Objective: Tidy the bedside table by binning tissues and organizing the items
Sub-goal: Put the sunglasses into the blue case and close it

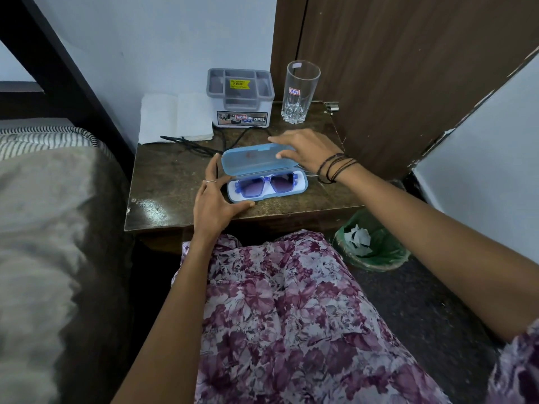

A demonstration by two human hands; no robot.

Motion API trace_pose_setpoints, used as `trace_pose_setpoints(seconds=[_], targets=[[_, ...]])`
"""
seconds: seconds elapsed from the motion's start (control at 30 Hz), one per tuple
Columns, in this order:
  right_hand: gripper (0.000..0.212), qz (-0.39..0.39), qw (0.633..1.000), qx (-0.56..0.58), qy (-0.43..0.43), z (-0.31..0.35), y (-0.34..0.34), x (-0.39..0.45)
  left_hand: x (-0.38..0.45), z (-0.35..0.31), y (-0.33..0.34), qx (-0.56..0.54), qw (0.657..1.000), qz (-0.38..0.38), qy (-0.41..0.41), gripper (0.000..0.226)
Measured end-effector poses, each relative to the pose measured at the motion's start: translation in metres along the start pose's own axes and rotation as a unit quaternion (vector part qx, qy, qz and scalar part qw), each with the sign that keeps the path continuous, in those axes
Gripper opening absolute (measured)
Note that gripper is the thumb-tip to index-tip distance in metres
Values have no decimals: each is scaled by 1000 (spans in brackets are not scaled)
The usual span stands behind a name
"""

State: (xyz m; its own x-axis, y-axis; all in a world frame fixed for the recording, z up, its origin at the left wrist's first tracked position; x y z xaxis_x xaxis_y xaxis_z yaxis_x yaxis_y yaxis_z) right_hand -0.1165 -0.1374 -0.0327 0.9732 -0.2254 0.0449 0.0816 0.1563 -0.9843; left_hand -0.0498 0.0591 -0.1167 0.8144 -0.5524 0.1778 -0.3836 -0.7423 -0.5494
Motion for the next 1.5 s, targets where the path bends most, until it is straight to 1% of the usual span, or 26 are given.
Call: trace_pose_setpoints(seconds=[0.03, 0.1, 0.3, 0.4, 0.53, 0.6, 0.67, 0.7, 0.73, 0.77, 0.83, 0.9, 0.97, 1.03, 1.13, 1.2, 1.27, 1.4, 1.5], targets=[[40, -1, 1000, -3, 2, -1, 2, -2, -1, -2, 0, -2, 1000, 4, 0, 93], [36, -26, 1000, -4, -12, -2, 5, -7, 0, -5, -2, -8, 1000, 8, 2, 98], [36, -75, 994, -7, -74, -5, 13, -35, 2, -1, -3, -4, 1000, 11, -3, 106], [35, -125, 986, -17, -109, -3, 21, -51, 2, -2, -1, -3, 1000, 19, -6, 97], [37, -179, 970, -56, -157, -6, 43, -68, 1, 0, -1, -35, 998, 14, -52, 120], [42, -198, 964, -60, -165, -7, 53, -74, 2, 2, -1, -33, 997, 13, -61, 123], [43, -200, 963, -60, -168, -6, 59, -78, 2, -1, -2, -24, 998, 15, -52, 121], [41, -198, 964, -62, -167, -6, 61, -79, 2, 0, -1, -20, 999, 17, -47, 120], [39, -190, 966, -66, -163, -6, 61, -80, 2, 1, -2, -19, 999, 19, -47, 118], [42, -176, 970, -69, -155, -6, 60, -80, 2, 4, -2, -23, 998, 24, -53, 116], [55, -140, 979, -69, -134, -8, 60, -80, 3, 9, -2, -40, 996, 43, -67, 106], [62, -127, 985, -50, -104, -10, 61, -78, 3, 8, -3, -51, 994, 68, -68, 87], [63, -133, 988, -25, -72, -11, 61, -77, 1, 3, -5, -43, 994, 87, -48, 72], [62, -141, 988, -12, -62, -10, 60, -77, -1, -1, -8, -31, 994, 98, -22, 66], [58, -157, 985, 2, -69, -9, 57, -78, -4, -11, -13, 41, 993, 103, 37, 71], [54, -174, 981, 8, -83, -9, 51, -77, -4, -21, -18, 95, 987, 61, 115, 67], [53, -198, 975, 2, -102, -10, 40, -75, -2, -30, -22, 110, 979, 16, 170, 62], [56, -236, 965, -17, -117, -16, 14, -67, 6, -48, -29, 87, 967, -38, 236, 57], [60, -231, 966, -17, -117, -20, 1, -63, 14, -56, -32, 48, 968, -57, 240, 52]])
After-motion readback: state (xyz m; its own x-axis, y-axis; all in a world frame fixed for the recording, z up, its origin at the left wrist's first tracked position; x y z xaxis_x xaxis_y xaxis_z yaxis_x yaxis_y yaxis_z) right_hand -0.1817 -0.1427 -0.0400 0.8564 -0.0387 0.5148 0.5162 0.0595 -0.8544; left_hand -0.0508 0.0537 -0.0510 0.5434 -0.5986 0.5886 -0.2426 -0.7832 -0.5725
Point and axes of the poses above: each hand's wrist, its own x-axis towards the middle knuckle, its own y-axis out of the palm, z = x × y, the point moved 2 cm from there along x, towards the middle knuckle, and after that the axes turned 5 degrees about -z, right-handed, at the moved point
